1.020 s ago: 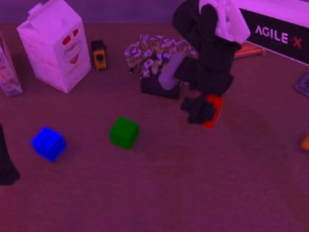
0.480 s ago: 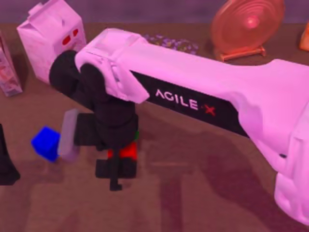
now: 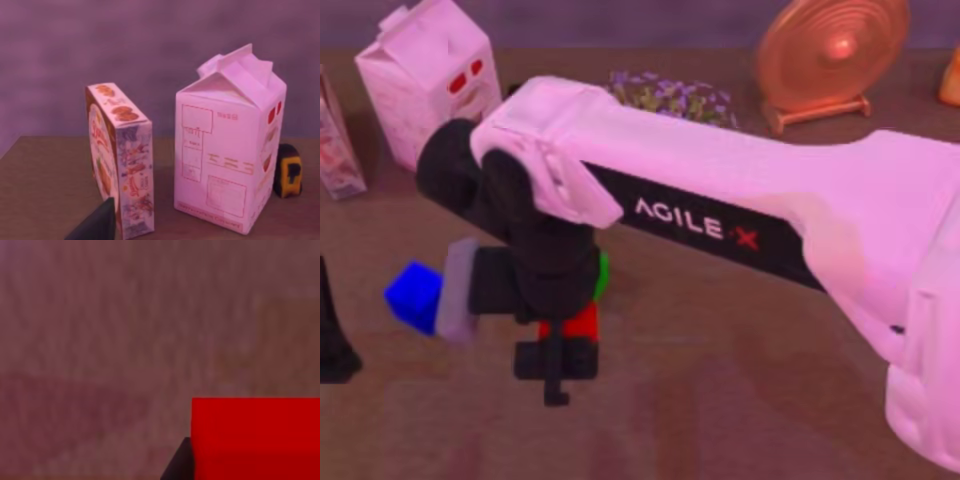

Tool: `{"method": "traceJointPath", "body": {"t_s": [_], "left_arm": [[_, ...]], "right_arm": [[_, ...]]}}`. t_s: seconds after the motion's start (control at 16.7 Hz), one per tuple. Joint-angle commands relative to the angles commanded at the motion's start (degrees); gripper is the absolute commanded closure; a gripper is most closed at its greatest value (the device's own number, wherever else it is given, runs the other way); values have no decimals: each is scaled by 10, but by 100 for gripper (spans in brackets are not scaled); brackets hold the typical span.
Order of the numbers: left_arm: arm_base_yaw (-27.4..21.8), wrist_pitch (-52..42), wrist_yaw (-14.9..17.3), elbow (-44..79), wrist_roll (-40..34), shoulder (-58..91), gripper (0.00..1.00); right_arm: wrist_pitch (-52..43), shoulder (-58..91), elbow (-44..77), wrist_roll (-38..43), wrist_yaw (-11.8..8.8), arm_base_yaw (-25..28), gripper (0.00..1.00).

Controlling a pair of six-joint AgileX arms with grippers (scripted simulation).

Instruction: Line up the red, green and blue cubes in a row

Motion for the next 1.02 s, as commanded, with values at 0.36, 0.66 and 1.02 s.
{"method": "traceJointPath", "body": {"t_s": [0.36, 0.66, 1.02], "left_arm": [[0, 0, 0, 0, 0, 0, 0], [0, 0, 0, 0, 0, 0, 0], [0, 0, 0, 0, 0, 0, 0]], "right_arm": [[116, 17, -99, 0, 0, 1, 100], [121, 18, -104, 0, 0, 2, 92], [121, 18, -104, 0, 0, 2, 47]]}}
